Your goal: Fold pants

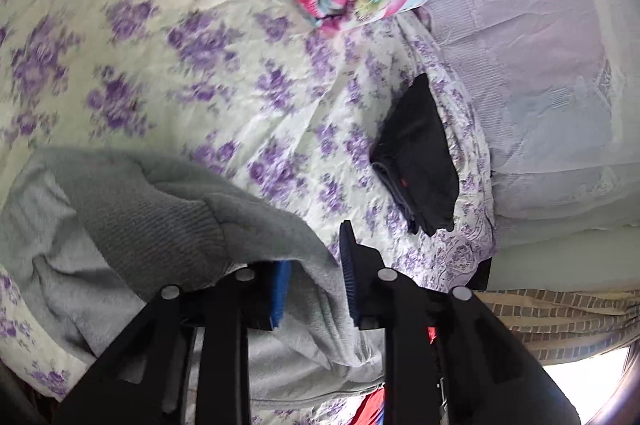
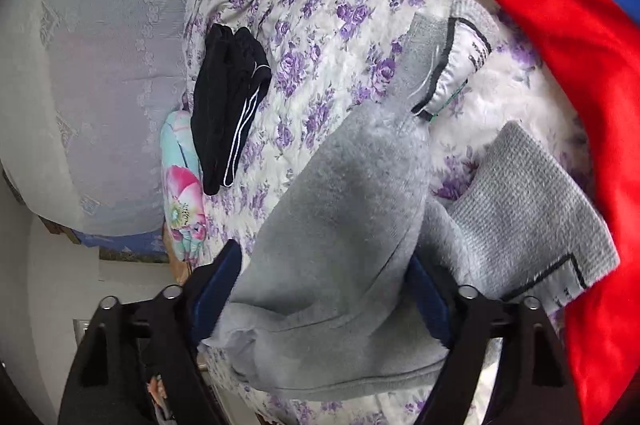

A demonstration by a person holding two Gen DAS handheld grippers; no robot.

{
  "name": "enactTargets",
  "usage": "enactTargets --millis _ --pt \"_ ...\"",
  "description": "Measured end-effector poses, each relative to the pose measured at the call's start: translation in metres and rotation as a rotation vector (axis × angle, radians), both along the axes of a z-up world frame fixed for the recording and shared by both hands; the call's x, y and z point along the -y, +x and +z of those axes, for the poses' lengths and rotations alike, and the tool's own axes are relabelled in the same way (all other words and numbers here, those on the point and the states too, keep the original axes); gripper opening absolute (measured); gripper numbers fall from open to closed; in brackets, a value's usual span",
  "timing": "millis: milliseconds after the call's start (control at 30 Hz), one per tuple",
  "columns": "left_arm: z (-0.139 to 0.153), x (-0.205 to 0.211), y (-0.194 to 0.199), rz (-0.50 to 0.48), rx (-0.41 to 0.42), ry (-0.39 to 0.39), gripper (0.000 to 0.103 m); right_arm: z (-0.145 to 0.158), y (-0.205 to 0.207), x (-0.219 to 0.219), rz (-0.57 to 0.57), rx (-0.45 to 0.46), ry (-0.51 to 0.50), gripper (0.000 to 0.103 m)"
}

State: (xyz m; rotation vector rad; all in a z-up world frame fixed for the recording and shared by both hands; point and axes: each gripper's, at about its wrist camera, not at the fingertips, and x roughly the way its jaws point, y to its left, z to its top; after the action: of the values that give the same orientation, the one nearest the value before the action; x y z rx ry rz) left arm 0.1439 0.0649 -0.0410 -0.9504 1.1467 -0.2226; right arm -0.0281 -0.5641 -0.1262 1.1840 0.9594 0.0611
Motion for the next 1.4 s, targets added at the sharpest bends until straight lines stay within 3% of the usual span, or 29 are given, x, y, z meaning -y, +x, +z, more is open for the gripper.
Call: enactTargets --millis 33,67,200,333,400,467,533,600,667,733,867,1000,1100,1167,1300,1400 --pt "0.004 -0.001 0.005 0.006 0.011 0.001 0.021 0.001 0.002 0.002 -0.005 0.008 0.005 0.031" --pt "0.006 -0.002 0.010 0.014 0.012 -0.005 0.021 0.006 0.005 0.003 -0.013 0.026 0.012 0.015" --pt "0.007 -0.005 0.030 0.028 0.024 0.028 0.021 0.047 0.036 0.014 0.024 0.141 0.015 0.012" --pt "0.009 -0.017 0.069 0.086 0.064 0.051 0.021 0.071 0.115 0.018 0.095 0.194 -0.029 0.012" --pt "-0.001 -0.025 0.093 0.146 0.056 0.054 0.021 0.067 0.162 0.015 0.115 0.164 -0.060 0.018" --pt "-0.018 -0.031 0.113 0.186 0.012 0.068 0.021 0.058 0.204 0.013 0.149 0.104 -0.128 0.067" --pt "-0.041 -0.035 0.124 0.204 -0.063 0.049 0.022 0.059 0.219 0.015 0.126 0.089 -0.211 0.067" --pt "-0.052 -0.035 0.122 0.207 -0.082 -0.012 0.026 0.062 0.210 0.020 0.115 0.141 -0.183 0.067" --pt "-0.047 -0.033 0.116 0.168 -0.047 -0.007 0.039 0.062 0.191 0.029 0.104 0.145 -0.193 0.067" --pt "-0.039 -0.033 0.106 0.142 -0.023 -0.014 0.059 0.052 0.166 0.036 0.096 0.112 -0.222 0.067" --pt "-0.029 -0.037 0.082 0.121 -0.011 -0.001 0.065 0.010 0.139 0.044 0.070 0.015 -0.197 0.067" --pt "-0.025 -0.039 0.050 0.083 -0.016 0.004 0.065 -0.018 0.155 0.025 0.091 0.024 -0.161 0.065" --pt "-0.028 -0.038 0.028 0.055 -0.038 0.059 0.066 -0.030 0.169 0.006 0.131 0.034 -0.159 0.052" --pt "-0.038 -0.043 0.017 0.067 -0.072 0.079 0.067 -0.030 0.170 0.001 0.131 0.053 -0.175 0.009" --pt "-0.052 -0.049 0.008 0.095 -0.106 0.077 0.067 0.017 0.143 0.010 0.143 0.159 -0.178 0.008" --pt "-0.049 -0.045 0.011 0.069 -0.092 0.105 0.071 0.032 0.121 0.025 0.144 0.133 -0.241 0.008"
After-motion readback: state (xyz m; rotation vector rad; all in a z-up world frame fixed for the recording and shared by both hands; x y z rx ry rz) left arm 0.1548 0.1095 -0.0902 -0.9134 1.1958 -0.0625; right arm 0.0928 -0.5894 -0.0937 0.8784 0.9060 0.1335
